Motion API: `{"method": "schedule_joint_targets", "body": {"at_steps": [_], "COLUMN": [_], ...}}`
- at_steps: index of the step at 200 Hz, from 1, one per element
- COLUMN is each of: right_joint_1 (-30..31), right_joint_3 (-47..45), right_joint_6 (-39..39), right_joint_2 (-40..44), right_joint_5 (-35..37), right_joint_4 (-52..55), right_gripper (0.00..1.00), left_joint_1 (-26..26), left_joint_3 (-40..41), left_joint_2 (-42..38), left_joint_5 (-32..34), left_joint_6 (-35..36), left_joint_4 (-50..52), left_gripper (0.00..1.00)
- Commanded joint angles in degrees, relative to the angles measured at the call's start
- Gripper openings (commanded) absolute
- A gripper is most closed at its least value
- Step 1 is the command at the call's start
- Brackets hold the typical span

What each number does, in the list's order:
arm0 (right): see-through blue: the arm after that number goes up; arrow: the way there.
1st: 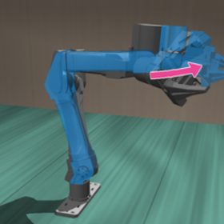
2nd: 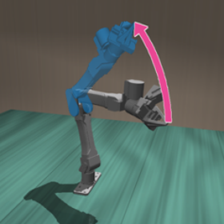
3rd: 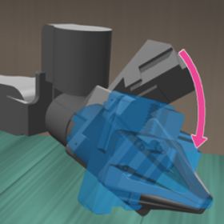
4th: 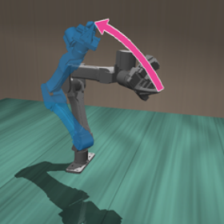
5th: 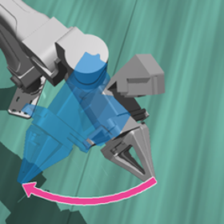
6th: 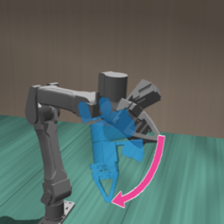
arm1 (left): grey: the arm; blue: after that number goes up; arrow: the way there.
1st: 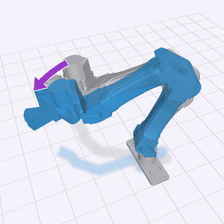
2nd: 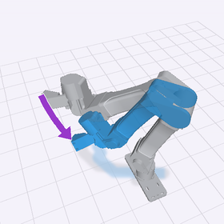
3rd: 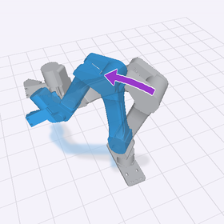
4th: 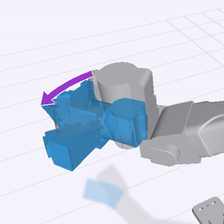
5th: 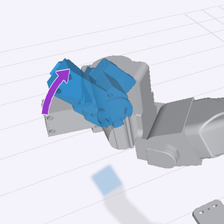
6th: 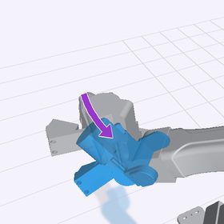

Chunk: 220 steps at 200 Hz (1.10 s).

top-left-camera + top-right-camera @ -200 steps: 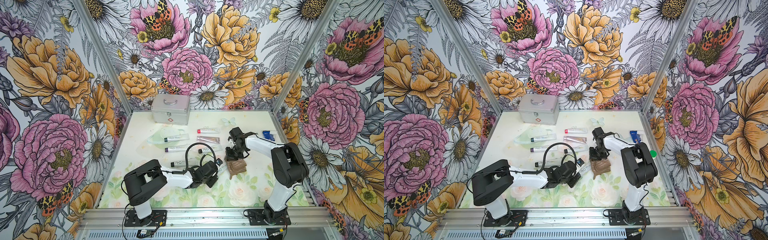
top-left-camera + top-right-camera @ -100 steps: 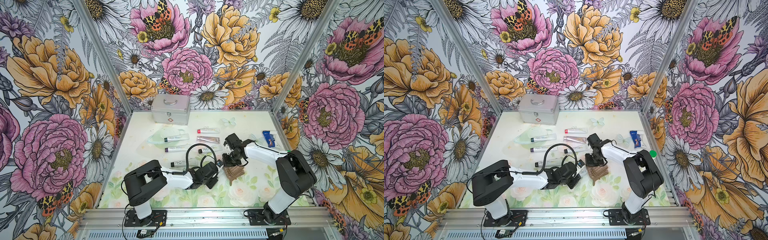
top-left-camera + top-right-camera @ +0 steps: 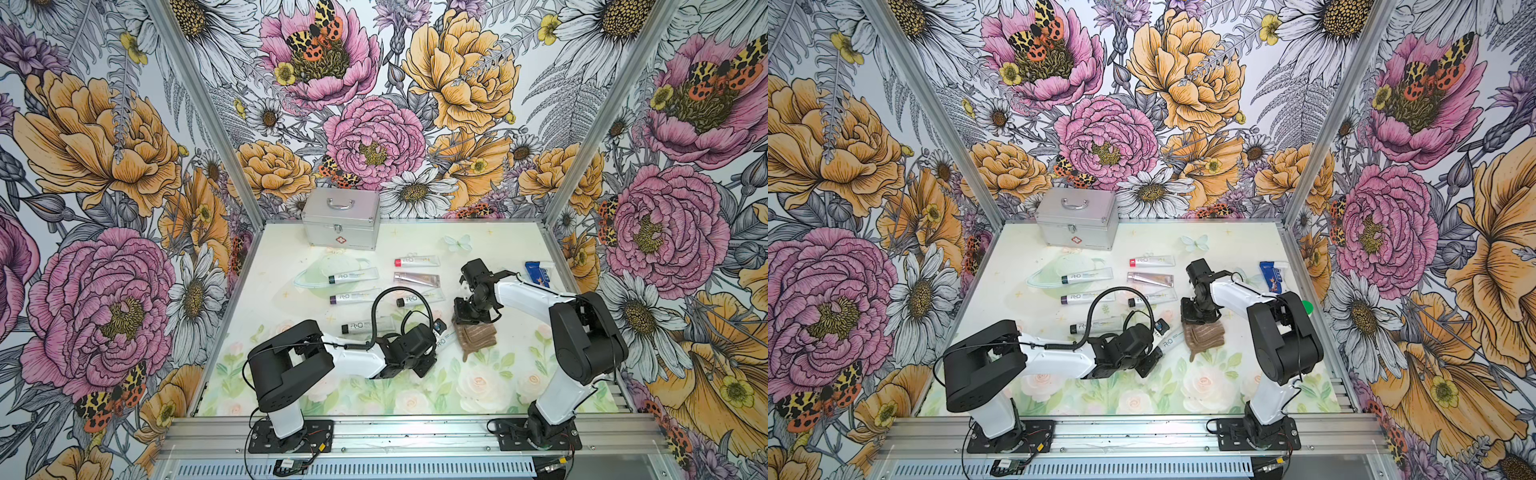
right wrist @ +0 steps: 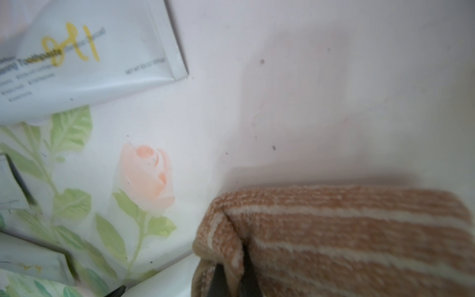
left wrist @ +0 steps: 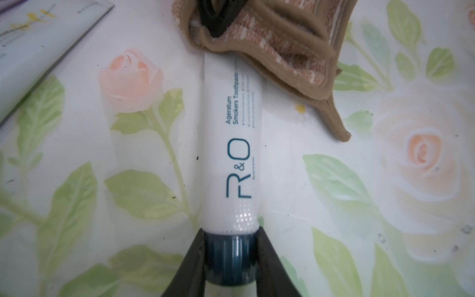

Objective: Wipe the surface of the toothpaste tube
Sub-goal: Wipe the dirt from the toothpaste tube.

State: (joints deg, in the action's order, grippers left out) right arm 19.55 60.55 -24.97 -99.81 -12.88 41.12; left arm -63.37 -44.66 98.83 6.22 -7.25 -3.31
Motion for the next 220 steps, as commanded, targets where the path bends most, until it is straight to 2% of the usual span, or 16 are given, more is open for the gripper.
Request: {"method": "schedule_joint_targets", "body": {"at_steps": [1, 19, 63, 93, 173, 220], "right_joint_1": [-0.6, 0.9, 9.6, 11.9, 1.5, -1.7], "right_joint_3": [-2.2, -3.8, -8.0, -9.9, -7.9, -7.7], "right_joint_6": [0.1, -0.4, -4.4, -6.5, -3.2, -1.2], "right_joint_2": [-1.9, -0.4, 2.4, 4.5, 2.4, 2.7], "right_joint_5": [6.3, 4.4, 0.2, -1.4, 2.9, 5.5], "right_joint_4": [3.7, 3.6, 2.8, 2.0, 2.4, 3.2], "right_gripper": [0.0, 0.0, 0.0, 0.0, 0.0, 0.0], "left_joint_1": [-0.5, -0.4, -0.4, -0.5, 0.4, 1.8], "left_joint_3": [0.9, 0.7, 0.4, 0.4, 1.5, 2.1], "left_joint_2": [-2.2, -1.9, -1.4, -1.3, -2.6, -3.5], "left_joint_5": [0.7, 0.8, 0.9, 1.1, 2.0, 1.3], "left_joint_6": [0.9, 0.9, 1.0, 1.0, 0.7, 0.6], "left_joint_4": [0.1, 0.1, 0.1, 0.1, 0.1, 0.2], "left_gripper": [0.24, 0.25, 0.25, 0.25, 0.25, 0.25]}}
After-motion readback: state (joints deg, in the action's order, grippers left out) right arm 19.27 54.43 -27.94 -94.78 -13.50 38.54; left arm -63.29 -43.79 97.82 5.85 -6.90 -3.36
